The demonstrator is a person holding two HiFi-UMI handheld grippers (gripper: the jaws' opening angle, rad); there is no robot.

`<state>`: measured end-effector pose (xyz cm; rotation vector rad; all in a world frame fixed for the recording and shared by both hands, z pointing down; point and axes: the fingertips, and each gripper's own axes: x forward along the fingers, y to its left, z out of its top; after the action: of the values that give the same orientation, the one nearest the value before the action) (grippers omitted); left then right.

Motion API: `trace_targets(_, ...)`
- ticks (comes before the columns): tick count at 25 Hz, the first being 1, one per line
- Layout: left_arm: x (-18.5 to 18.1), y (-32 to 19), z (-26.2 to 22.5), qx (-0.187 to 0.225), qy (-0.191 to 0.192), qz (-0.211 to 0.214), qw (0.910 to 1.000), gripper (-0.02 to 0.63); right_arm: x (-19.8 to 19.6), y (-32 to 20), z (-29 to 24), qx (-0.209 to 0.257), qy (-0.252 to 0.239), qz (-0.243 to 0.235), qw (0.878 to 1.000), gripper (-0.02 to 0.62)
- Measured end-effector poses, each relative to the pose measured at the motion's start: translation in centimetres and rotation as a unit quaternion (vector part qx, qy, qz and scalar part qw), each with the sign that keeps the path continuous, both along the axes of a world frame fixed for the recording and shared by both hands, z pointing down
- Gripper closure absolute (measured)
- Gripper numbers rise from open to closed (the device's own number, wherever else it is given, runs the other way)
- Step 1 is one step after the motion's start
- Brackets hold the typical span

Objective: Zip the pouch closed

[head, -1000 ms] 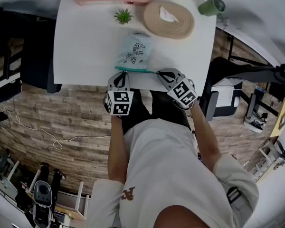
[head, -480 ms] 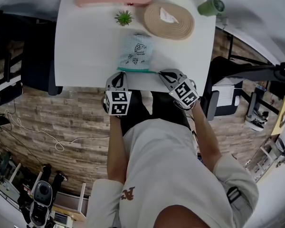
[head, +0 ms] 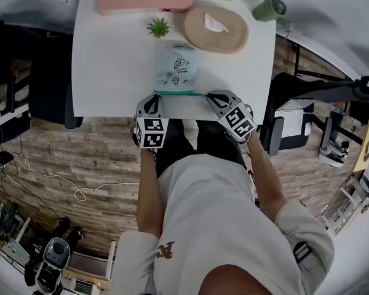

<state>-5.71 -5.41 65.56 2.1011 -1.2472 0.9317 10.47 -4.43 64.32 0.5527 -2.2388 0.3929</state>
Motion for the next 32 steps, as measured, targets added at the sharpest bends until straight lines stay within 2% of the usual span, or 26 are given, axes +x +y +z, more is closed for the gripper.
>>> trace_targets(5, 0.0, 0.2, 0.8, 0.002, -0.004, 0.011, 0.9999, 0.607, -0.1, 0.3, 0.8, 0.015, 0.032, 0.003, 0.999, 0.590)
trace_targets(11, 0.0, 0.2, 0.8, 0.004, 0.002, 0.020, 0.9998, 0.604, -0.3, 0.3, 1.0, 0.021, 0.042, 0.016, 0.999, 0.570)
trace_targets(17, 0.1, 0.6, 0.1, 0.012, 0.018, 0.033, 0.9992, 0.538, -1.0, 0.3, 0.3, 0.032, 0.032, 0.046, 0.998, 0.481)
trace_targets(21, 0.0, 0.4, -2.2, 0.048, 0.033, 0.032, 0.9978, 0.467, -1.9, -0.3, -2.2, 0.048, -0.022, 0.103, 0.993, 0.433)
trace_targets(26, -0.3, -0.9, -6.6, 0.107, 0.045, 0.038, 0.9926, 0.435, -2.9, -1.8, -6.2, 0.094, -0.058, 0.145, 0.983, 0.408)
trace_targets(32, -0.9, -3.2, -12.0, 0.179, 0.060, 0.040, 0.9812, 0.397, -3.3, -3.7, -11.7, 0.166, -0.086, 0.185, 0.965, 0.388)
